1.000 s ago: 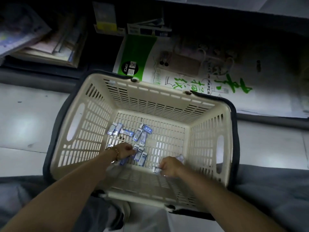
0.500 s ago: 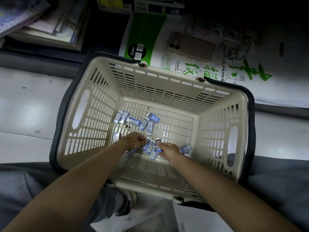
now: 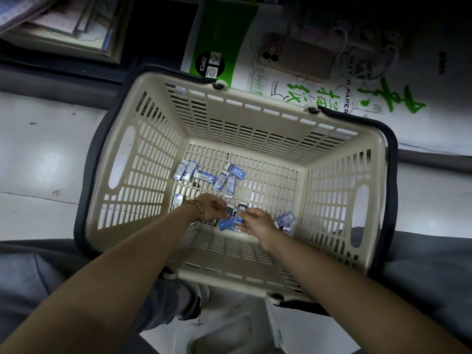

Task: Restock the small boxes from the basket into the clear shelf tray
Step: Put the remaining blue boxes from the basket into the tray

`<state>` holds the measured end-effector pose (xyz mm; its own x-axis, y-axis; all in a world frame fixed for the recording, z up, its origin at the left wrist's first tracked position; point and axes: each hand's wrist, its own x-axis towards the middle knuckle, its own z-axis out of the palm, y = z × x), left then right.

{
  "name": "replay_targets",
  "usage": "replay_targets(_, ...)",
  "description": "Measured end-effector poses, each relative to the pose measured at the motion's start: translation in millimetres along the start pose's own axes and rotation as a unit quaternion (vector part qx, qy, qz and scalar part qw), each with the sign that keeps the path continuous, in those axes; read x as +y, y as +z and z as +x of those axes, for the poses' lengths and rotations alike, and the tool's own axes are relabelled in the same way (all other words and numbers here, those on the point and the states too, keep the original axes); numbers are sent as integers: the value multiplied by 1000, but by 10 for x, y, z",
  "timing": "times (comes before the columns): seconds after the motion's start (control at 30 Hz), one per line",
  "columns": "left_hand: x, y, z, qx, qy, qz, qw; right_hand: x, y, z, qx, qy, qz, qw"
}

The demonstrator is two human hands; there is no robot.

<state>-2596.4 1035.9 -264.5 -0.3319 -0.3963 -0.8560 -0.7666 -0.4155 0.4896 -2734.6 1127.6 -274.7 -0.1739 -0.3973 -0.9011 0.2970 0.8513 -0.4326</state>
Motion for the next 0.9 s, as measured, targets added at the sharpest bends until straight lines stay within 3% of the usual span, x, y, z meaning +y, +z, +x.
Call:
replay_targets(0.27, -28, 128, -41, -12, 59, 36, 998, -24, 136, -17, -18, 4, 19, 1000)
replay_targets(0.57, -92, 120, -4, 21, 1, -42, 999, -155, 27, -93, -54, 28, 37, 997)
replay_targets(0.77, 93, -20, -134, 79, 19, -62, 995, -410, 7, -291, -57, -13, 23, 998)
replay_targets(0.9, 527, -350, -426, 100, 77, -30, 992, -858, -95, -587, -64, -88, -70, 992)
